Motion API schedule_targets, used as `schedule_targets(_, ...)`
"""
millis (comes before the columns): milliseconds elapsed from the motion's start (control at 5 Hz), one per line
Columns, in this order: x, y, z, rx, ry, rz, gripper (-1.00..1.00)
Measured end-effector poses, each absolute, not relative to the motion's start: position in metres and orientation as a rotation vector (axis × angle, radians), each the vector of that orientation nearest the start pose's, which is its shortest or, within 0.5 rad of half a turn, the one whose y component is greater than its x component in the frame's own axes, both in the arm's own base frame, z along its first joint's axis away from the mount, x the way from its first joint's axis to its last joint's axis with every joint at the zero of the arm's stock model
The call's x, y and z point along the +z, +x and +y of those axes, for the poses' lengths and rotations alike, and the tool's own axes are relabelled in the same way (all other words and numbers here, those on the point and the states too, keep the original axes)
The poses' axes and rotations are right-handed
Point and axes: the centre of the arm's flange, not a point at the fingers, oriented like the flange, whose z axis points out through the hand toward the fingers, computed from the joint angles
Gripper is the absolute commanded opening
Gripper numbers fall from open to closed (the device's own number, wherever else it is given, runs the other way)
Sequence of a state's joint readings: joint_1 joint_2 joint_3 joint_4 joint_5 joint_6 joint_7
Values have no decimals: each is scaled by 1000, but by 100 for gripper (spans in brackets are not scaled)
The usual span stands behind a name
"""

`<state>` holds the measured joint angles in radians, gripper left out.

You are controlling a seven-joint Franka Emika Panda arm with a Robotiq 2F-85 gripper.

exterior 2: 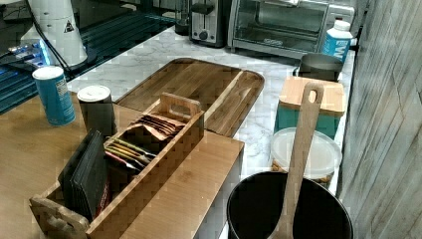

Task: Open the drawer.

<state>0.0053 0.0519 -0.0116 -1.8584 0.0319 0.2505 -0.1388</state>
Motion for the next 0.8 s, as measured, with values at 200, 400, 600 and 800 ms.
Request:
schedule_targets(200, 477, 565, -1, 159, -2967, 1021, 100)
schedule_targets(400, 468, 565, 0, 184, -2973, 1019, 100)
schedule_targets(600, 456, 562, -3, 185, -3017, 902, 100)
schedule_targets(800, 444, 558, -8, 161, -3081, 611, 100)
